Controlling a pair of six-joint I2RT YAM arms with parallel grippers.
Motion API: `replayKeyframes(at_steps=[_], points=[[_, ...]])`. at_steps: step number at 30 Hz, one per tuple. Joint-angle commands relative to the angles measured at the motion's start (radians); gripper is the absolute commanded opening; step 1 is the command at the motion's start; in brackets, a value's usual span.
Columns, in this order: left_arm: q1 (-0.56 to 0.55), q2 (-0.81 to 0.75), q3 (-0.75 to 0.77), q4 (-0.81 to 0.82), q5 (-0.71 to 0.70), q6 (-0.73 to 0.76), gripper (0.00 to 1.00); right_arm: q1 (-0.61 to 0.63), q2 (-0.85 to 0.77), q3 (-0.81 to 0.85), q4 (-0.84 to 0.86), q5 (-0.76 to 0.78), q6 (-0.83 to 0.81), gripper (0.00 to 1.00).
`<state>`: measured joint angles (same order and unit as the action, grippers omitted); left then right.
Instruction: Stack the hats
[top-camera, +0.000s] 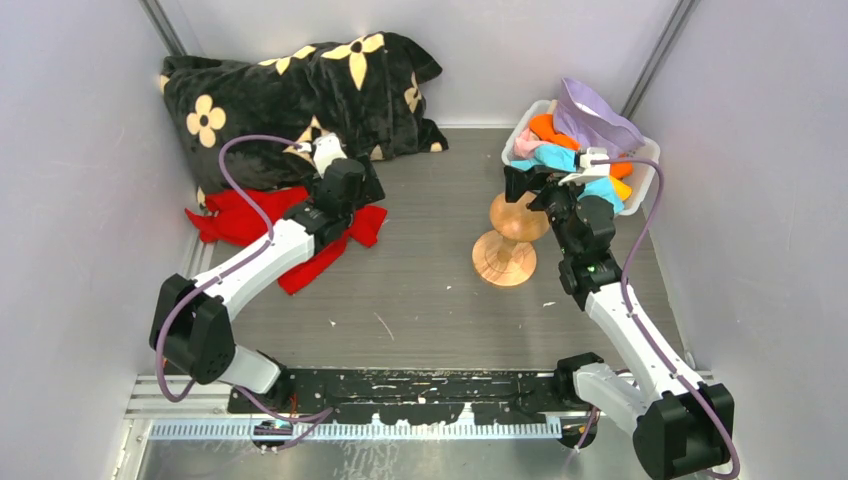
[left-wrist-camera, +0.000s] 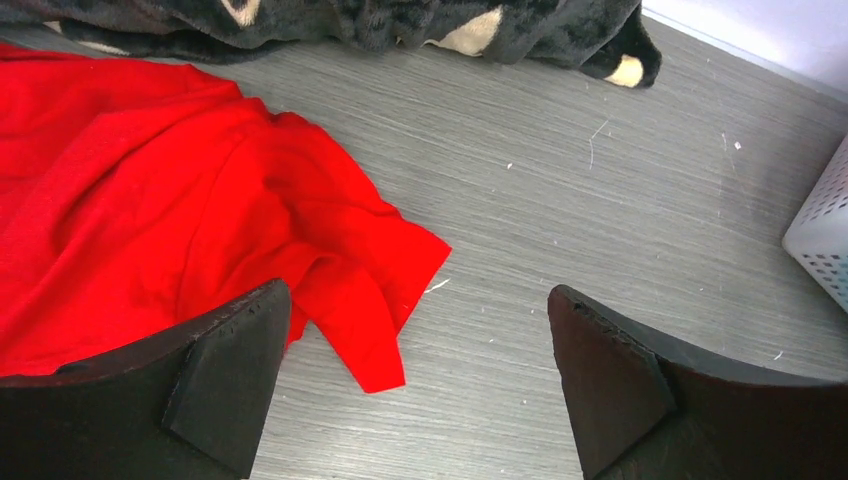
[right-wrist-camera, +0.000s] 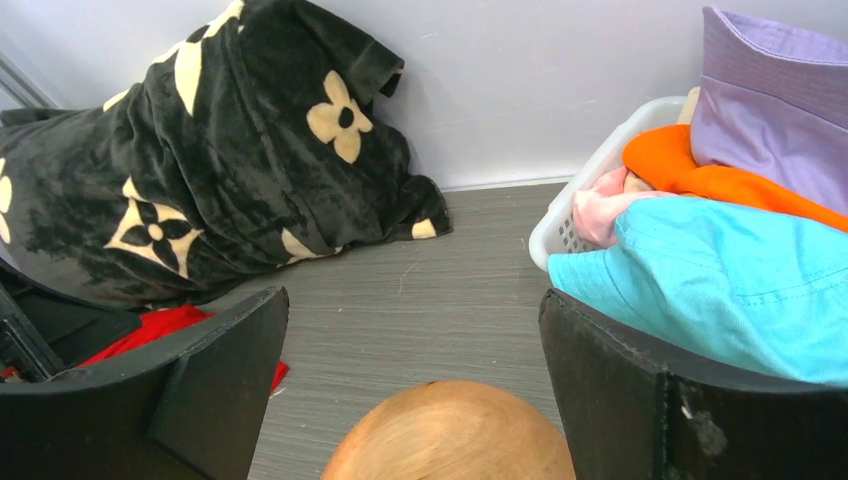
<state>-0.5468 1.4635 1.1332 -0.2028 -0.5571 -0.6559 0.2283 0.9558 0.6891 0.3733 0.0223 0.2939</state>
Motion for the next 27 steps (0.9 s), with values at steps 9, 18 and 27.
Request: replayKeyframes(at_steps=[9, 18, 27], points=[[0.001, -0.121, -0.101, 0.199, 0.03, 0.086, 1.0, 0.007, -0.027, 0.001, 0.039, 0.029, -0.03, 1.0], [0.001, -0.143, -0.133, 0.262, 0.265, 0.259, 0.98, 0.006, -0.069, 0.003, 0.024, 0.027, -0.05, 1.0], [-0.08, -0.118, -0.179, 0.403, 0.683, 0.358, 0.88, 0.006, -0.205, 0.019, -0.212, -0.041, -0.074, 1.0]])
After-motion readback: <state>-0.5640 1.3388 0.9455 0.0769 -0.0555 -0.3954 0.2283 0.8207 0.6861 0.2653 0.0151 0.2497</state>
